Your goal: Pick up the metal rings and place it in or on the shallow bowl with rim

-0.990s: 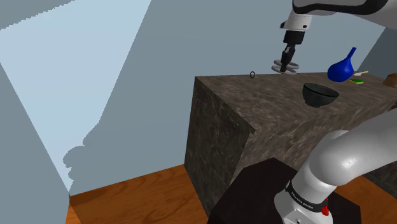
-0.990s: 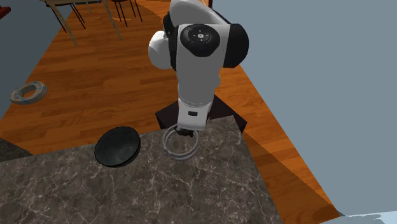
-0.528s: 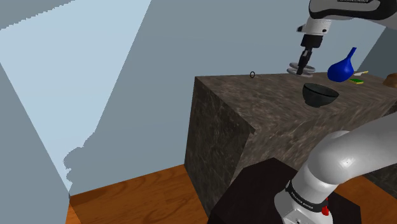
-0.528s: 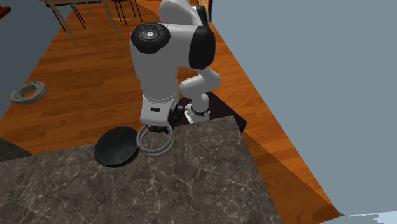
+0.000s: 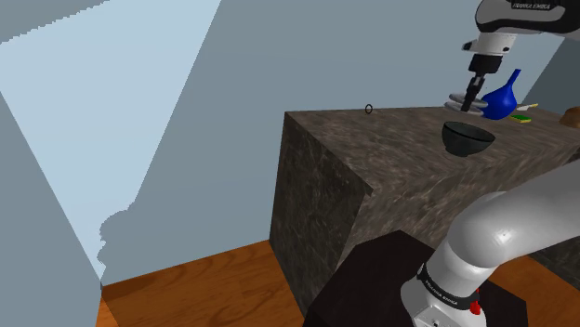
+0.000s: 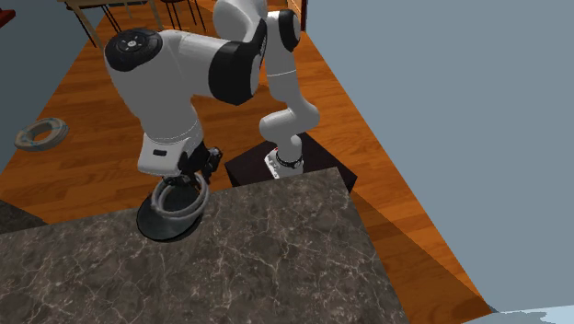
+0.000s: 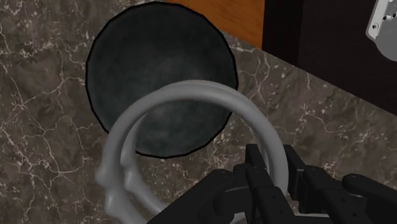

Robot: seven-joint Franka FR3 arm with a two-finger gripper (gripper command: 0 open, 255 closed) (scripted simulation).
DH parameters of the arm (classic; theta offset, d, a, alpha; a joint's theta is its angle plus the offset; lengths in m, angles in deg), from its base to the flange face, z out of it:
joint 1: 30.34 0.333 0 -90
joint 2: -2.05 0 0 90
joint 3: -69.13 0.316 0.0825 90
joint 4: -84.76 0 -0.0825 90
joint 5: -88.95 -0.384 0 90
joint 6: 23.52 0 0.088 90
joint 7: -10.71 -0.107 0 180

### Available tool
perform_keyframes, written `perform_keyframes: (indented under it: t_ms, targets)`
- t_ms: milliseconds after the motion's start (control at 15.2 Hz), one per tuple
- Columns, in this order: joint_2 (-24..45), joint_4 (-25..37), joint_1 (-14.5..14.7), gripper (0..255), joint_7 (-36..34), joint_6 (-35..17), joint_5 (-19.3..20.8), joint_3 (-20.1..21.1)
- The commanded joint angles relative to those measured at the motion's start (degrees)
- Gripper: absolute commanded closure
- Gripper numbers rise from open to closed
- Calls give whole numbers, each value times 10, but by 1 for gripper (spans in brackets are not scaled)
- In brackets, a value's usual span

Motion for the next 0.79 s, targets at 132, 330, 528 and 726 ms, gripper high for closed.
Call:
perform_keyframes:
  t_ms: [132,330,528,726]
  targets:
    - [25,36,-4,255,67,-5,6,-57]
    - [31,30,-6,255,86,-22,8,-79]
    - [23,2,-9,255,80,-44,13,-80]
    - [17,-25,-12,255,75,-65,18,-81]
